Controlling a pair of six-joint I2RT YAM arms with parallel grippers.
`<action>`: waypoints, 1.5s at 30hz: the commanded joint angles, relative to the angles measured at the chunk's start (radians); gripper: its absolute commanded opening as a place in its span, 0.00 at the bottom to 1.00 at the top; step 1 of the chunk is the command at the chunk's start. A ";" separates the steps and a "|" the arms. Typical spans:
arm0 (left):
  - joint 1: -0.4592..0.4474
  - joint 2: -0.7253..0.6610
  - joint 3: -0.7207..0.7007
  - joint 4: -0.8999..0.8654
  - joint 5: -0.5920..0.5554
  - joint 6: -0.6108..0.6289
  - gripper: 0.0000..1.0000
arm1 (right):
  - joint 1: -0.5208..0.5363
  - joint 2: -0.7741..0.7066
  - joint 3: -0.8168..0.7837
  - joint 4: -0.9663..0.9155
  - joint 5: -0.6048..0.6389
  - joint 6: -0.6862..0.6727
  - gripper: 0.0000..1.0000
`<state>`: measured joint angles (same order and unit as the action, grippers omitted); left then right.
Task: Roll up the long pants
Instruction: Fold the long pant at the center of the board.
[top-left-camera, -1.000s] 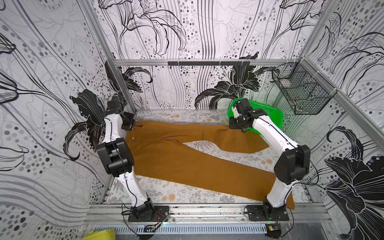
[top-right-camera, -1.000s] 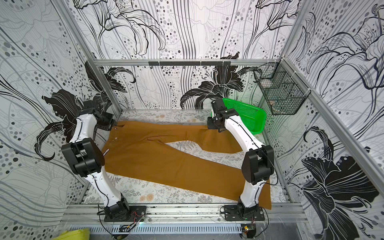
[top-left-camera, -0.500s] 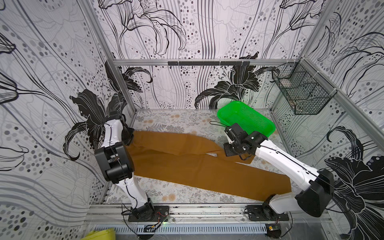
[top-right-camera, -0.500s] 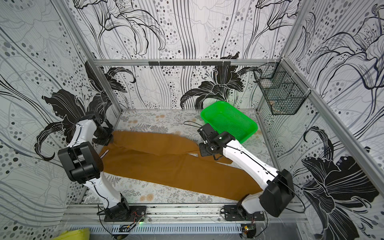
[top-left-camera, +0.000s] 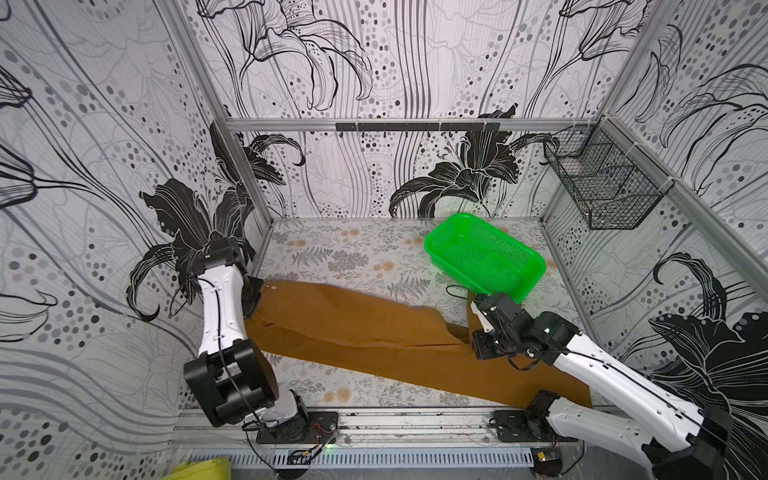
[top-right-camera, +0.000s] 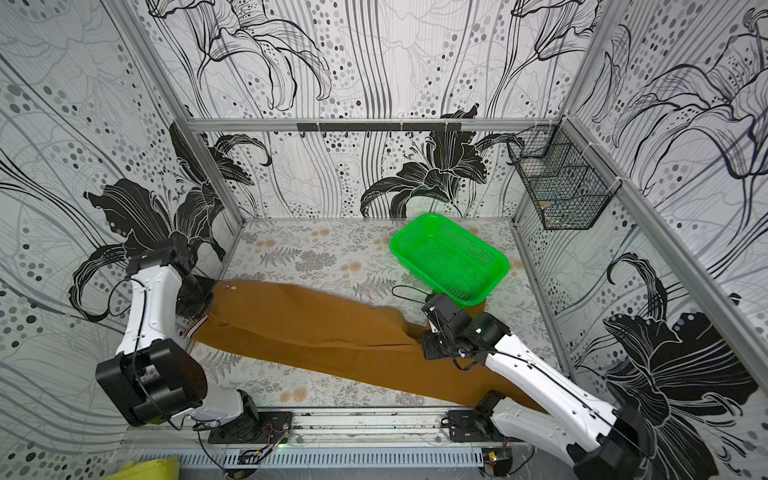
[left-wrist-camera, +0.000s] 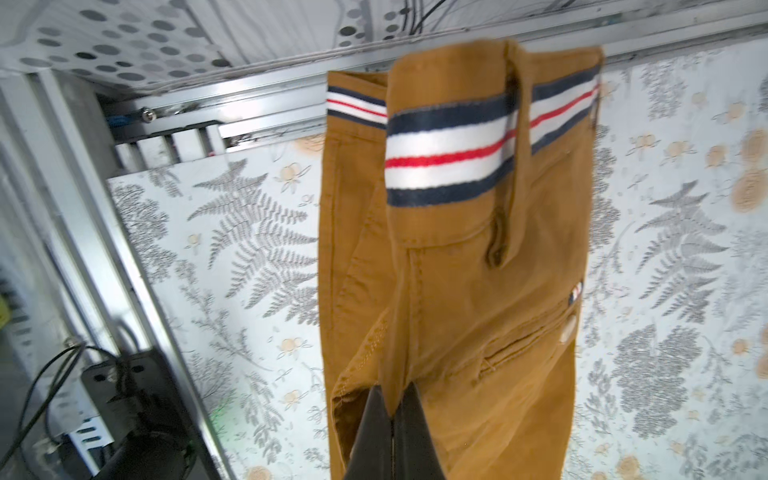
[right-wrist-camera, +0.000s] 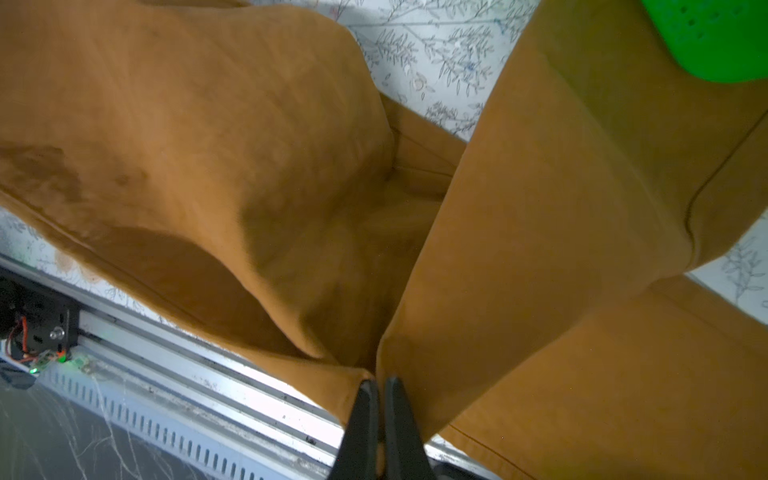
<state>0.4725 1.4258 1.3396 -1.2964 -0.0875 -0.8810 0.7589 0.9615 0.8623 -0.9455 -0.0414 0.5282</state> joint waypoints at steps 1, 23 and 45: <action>0.006 -0.056 -0.088 -0.032 -0.056 0.004 0.00 | 0.014 -0.027 -0.045 -0.050 -0.071 0.012 0.00; 0.008 0.036 -0.058 0.021 -0.224 -0.011 0.00 | 0.148 0.011 -0.281 0.060 -0.141 0.093 0.00; 0.007 0.284 -0.097 0.155 -0.243 -0.064 0.36 | 0.165 0.192 -0.287 0.155 -0.164 0.101 0.36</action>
<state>0.4732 1.7065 1.2156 -1.1885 -0.2852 -0.9356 0.9154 1.1553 0.5831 -0.7490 -0.2100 0.6178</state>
